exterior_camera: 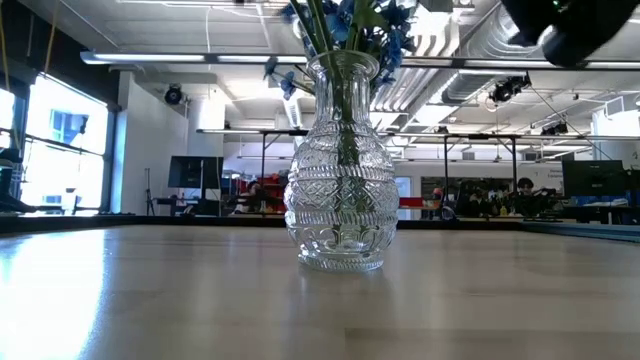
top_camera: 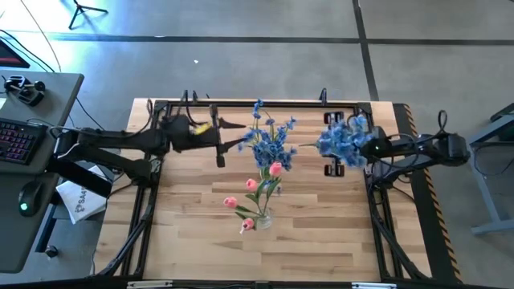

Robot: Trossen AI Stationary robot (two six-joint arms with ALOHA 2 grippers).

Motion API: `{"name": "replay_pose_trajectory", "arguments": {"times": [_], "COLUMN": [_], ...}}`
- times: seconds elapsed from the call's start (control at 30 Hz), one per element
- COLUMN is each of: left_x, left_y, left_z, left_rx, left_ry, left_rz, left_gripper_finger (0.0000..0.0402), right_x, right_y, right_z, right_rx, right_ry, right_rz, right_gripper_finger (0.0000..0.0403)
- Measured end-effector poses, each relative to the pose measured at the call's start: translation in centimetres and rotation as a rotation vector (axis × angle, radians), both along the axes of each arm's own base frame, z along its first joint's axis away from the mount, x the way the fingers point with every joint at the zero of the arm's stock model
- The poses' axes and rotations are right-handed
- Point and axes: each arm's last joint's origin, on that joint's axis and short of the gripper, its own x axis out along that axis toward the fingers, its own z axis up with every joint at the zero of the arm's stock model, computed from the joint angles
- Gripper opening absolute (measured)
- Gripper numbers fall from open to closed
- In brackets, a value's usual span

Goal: Sort flowers into vase by color
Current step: Put the blue flowers into the green vase

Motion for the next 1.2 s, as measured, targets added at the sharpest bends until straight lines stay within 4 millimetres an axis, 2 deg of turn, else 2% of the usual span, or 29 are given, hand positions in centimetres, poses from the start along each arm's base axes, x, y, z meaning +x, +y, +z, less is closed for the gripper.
{"name": "replay_pose_trajectory", "arguments": {"times": [0.13,0.27,0.5,0.83,1.0,1.2], "left_x": [0.9,2.3,5.2,6.5,6.5,6.5], "left_y": [0.0,0.2,0.6,0.8,0.8,0.7], "left_z": [3.8,5.4,4.4,4.0,4.0,3.9], "left_rx": [0.100,0.143,0.251,0.303,0.310,0.311], "left_ry": [-0.078,-0.100,-0.041,-0.059,-0.054,-0.057], "left_rz": [-0.147,-0.223,-0.214,-0.182,-0.185,-0.221], "left_gripper_finger": [0.0154,0.0154,0.0159,0.0161,0.0121,0.0032], "right_x": [2.2,5.3,9.0,10.9,10.9,10.9], "right_y": [-0.4,-0.8,-1.3,-1.6,-1.7,-1.7], "right_z": [1.7,2.6,4.0,3.8,3.7,3.7], "right_rx": [-0.052,-0.118,-0.173,-0.192,-0.189,-0.187], "right_ry": [0.025,0.074,0.067,0.065,0.064,0.063], "right_rz": [-0.017,-0.031,0.009,-0.005,-0.019,-0.019], "right_gripper_finger": [0.0002,0.0003,0.0002,0.0002,0.0002,0.0002]}}
